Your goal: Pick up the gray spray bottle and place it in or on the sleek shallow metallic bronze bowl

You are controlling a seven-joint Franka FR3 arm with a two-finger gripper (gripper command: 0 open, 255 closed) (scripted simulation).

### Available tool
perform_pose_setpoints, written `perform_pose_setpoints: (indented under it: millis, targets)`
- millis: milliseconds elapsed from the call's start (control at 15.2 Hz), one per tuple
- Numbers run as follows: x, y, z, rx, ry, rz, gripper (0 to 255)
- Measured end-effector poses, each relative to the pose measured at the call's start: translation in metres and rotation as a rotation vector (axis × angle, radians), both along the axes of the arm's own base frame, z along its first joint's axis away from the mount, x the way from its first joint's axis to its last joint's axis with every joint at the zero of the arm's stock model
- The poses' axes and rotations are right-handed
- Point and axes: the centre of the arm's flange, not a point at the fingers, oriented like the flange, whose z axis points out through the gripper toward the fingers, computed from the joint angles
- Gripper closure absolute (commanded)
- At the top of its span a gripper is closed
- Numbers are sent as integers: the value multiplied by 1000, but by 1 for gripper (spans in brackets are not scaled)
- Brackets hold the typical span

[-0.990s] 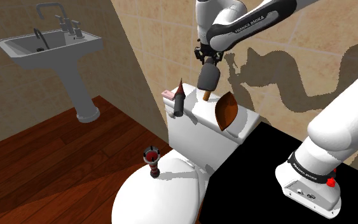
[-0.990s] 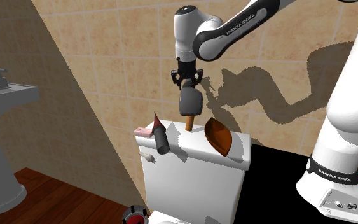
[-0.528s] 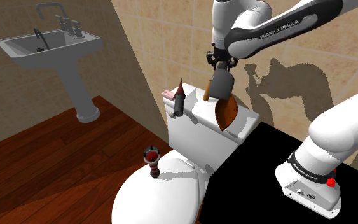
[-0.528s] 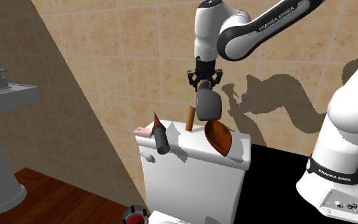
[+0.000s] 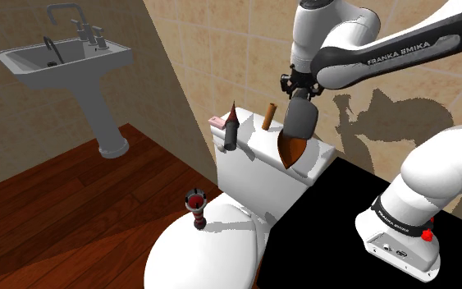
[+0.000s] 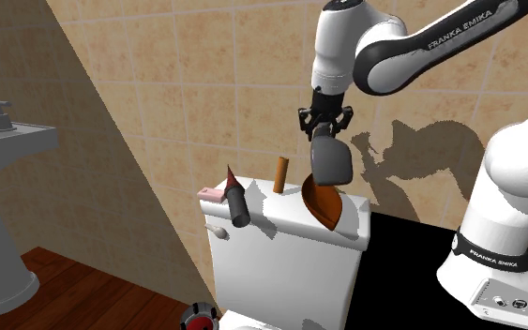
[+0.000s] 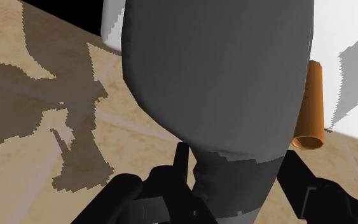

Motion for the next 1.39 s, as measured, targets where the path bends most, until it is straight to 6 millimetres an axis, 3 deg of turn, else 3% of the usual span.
perform_pose_setpoints:
  millis: [792,1254,1320,1386]
  targets:
    - [-1,0,-66,0,0,0,255]
    - [-1,-1,-73,0,0,0,255]
    - [-1,-1,-73,0,0,0,0]
    - [-1,-1,-73,0,0,0,0]
